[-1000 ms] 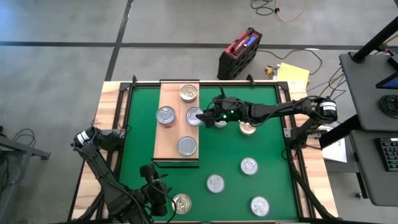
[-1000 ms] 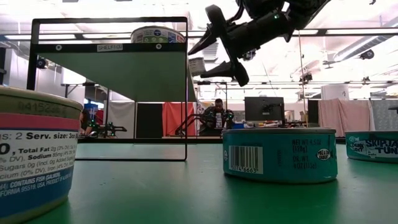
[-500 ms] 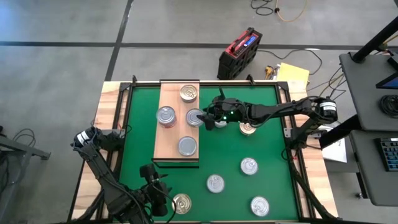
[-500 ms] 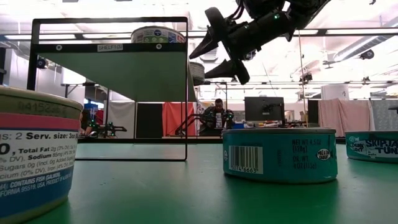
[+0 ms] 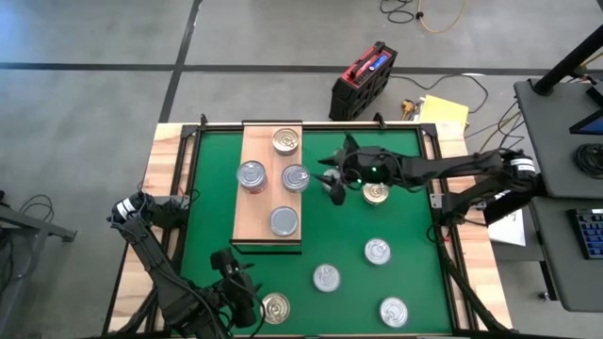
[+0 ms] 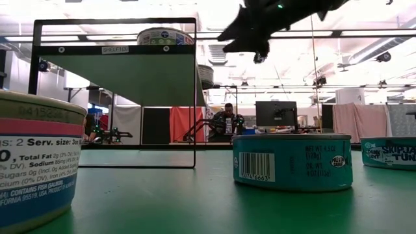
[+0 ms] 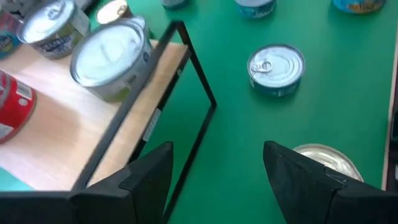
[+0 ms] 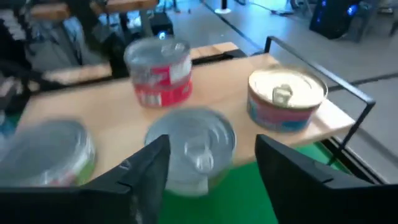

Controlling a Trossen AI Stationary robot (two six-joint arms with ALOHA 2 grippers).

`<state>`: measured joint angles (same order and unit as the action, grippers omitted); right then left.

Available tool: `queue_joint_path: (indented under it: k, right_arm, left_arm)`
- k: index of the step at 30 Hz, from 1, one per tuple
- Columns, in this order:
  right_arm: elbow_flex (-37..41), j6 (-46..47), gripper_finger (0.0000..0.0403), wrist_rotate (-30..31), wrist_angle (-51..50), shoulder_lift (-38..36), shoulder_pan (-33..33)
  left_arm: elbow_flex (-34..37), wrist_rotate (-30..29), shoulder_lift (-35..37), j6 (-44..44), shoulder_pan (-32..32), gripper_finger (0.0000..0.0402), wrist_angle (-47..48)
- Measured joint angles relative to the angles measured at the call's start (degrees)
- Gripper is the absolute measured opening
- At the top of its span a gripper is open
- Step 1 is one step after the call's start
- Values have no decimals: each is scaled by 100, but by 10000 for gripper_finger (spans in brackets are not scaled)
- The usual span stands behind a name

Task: Stack canned seafood by type on shelf
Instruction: Put the green tuna can on the shelf

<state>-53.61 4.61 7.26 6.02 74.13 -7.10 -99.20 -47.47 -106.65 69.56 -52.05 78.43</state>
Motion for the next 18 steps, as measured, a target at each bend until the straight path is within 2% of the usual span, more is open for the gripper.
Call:
queue_joint_path:
  k: [4,10,16,18]
  right_arm:
    - [589,-81,149,-258,278,-280,12]
    - [1422,-107,25,-629,1478,-252,166]
    - [1400,-159,10,-667,1580,126,187]
    - [1307,-202,9,-962,1681,303,184]
  left_arm:
    - [4,-305,2,3,0,233,-24]
    - [11,-561,1,46,0,233,-91]
    - [13,-856,1,48,2,233,-120]
    - [13,-906,1,41,2,233,-126]
